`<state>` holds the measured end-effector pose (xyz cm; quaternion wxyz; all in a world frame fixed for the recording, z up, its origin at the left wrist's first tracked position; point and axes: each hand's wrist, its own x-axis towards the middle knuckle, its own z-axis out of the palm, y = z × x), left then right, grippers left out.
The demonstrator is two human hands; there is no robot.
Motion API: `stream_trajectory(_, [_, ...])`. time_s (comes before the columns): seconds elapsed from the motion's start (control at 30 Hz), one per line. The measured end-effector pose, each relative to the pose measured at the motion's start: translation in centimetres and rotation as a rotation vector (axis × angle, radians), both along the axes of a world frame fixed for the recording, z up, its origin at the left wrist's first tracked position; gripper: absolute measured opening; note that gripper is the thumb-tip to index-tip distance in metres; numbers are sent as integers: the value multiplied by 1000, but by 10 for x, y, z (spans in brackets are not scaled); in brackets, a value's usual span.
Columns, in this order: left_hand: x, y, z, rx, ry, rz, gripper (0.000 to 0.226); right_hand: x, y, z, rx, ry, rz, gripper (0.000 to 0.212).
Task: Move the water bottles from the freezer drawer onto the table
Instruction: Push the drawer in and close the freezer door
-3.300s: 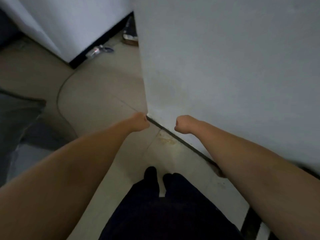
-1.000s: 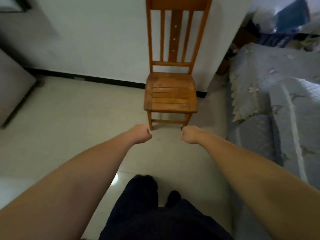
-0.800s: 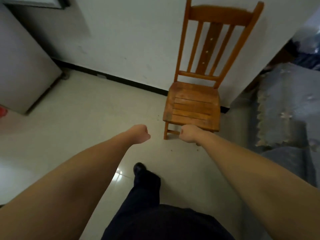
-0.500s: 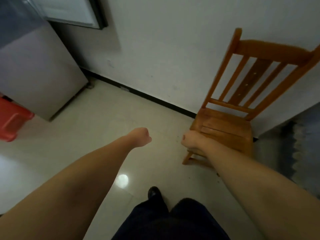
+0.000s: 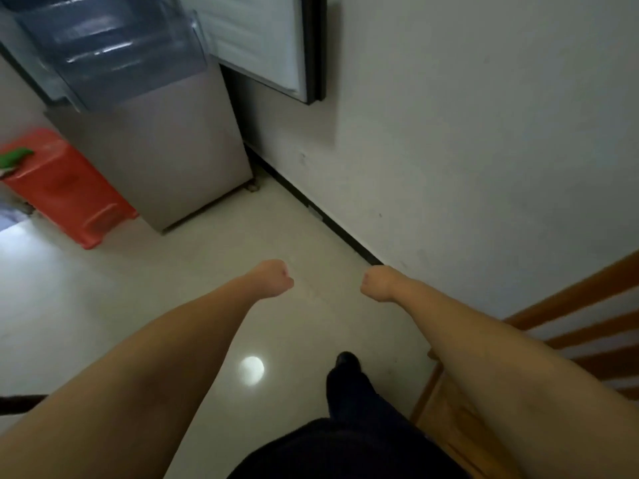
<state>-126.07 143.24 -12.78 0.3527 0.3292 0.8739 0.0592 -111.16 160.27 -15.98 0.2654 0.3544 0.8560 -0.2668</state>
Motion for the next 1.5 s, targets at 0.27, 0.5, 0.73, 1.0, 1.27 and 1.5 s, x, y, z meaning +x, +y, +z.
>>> stream_trajectory(0.27, [-87,73,4,63,-50,266,27,-141,79,21,-32,0,158,36])
stream_trajectory(0.5, [-189,69,-5,106,-98,493,29,-272,78,15,-80,39,372,38])
stream_trajectory(0.73, [-329,47,-8,110,-157,611,17,-413,75,24,-57,96,406,21])
stream_trajectory(1.0, [-474,36,24,294,-167,718,18,-542,67,49,-63,190,340,17])
stream_trajectory(1.27, [-582,36,35,664,-219,1081,19,-668,67,61,-140,441,221,17])
stream_trajectory(1.5, [-684,59,49,817,-133,1252,22,-802,88,73,-416,561,23,21])
